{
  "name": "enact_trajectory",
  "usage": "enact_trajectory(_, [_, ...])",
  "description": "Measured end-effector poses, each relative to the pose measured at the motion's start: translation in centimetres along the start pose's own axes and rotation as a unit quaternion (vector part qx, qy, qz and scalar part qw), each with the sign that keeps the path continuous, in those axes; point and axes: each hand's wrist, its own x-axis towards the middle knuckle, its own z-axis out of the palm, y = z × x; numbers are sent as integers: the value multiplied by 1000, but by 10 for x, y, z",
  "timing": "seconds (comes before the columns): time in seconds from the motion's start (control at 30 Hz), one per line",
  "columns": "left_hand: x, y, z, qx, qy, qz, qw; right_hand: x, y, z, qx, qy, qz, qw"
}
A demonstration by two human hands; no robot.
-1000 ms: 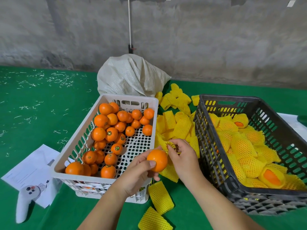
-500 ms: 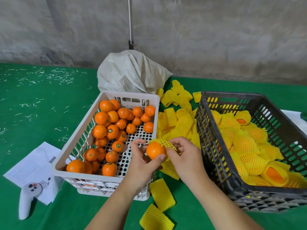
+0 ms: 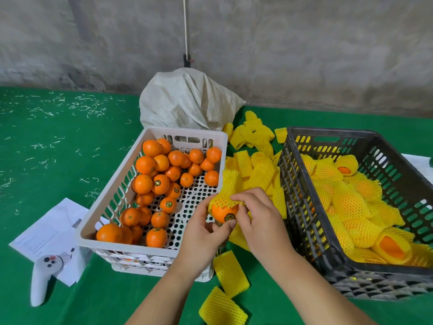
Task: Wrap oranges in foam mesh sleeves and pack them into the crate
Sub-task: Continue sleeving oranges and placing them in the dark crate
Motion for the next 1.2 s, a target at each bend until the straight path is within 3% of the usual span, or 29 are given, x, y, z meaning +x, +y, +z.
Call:
enact_trajectory(0.13, [3, 2, 5, -14, 94, 12, 995, -12, -7, 3, -52, -3, -122, 991])
enact_trajectory(0.2, [5, 2, 5, -23, 124, -3, 992, -17, -7, 7, -46, -8, -91, 995])
enact_trajectory(0.3, [3, 9, 2, -29, 81, -4, 996, -17, -4, 8, -1, -40, -12, 999])
enact_trajectory(0.4, [-1, 13, -3, -23, -20, 20, 999, -11, -2, 7, 14, -19, -26, 999])
enact_trajectory(0.5, [-2, 14, -1, -14, -7, 24, 1000, -9, 1, 5, 8, 59, -55, 997])
enact_trajectory(0.6, [-1, 13, 3, -20, 42, 20, 999, -16, 1, 9, -3, 49, -89, 995])
enact_trajectory(0.67, [2, 10, 3, 0, 72, 24, 997, -22, -3, 11, 33, -3, -29, 999])
enact_trajectory(0.73, [3, 7, 1, 21, 82, 29, 996, -23, -4, 8, 123, -14, 86, 989])
enact_trajectory(0.83, [3, 5, 0, 58, 92, 40, 993, -20, -8, 2, 244, 9, 217, 945])
enact_trajectory(0.93, [3, 2, 1, 53, 63, 47, 996, -19, -16, 8, 371, -102, 322, 865])
enact_trajectory(1.0, [2, -1, 2, 67, 39, 41, 996, -17, -20, 13, 399, -141, 349, 836])
enact_trajectory(1.1, [1, -5, 5, 147, 20, 34, 988, -17, -13, 17, 353, -114, 361, 856])
enact_trajectory(1.2, [2, -8, 9, 216, 3, 61, 974, -22, -2, 13, 383, -75, 383, 837])
